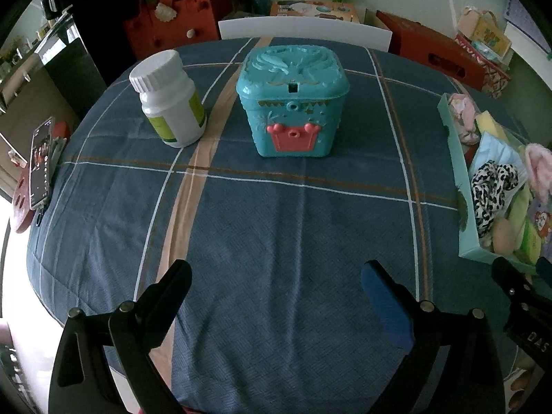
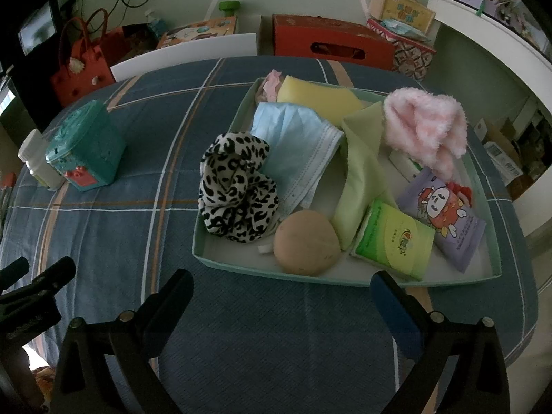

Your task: Organize soft objects

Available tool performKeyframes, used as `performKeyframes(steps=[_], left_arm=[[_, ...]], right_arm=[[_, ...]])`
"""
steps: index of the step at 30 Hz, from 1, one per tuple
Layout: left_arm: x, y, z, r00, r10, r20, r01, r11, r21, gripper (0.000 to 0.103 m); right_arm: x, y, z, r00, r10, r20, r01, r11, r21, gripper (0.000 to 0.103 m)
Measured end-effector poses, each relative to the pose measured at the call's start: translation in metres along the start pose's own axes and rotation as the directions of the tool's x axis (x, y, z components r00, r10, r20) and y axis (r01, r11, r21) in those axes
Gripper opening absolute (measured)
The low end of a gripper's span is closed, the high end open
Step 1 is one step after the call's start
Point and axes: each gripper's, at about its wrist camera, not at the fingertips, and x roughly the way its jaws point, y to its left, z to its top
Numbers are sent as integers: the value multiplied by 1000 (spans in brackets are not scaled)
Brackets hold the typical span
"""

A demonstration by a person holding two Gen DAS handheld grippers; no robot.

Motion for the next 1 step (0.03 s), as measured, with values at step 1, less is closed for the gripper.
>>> performKeyframes(steps=[1], left_arm=[[0, 0, 0, 1000, -2, 1, 2, 1000, 0, 99]], right_arm=[[0, 0, 0, 1000, 0, 0, 0, 1000, 0, 103]])
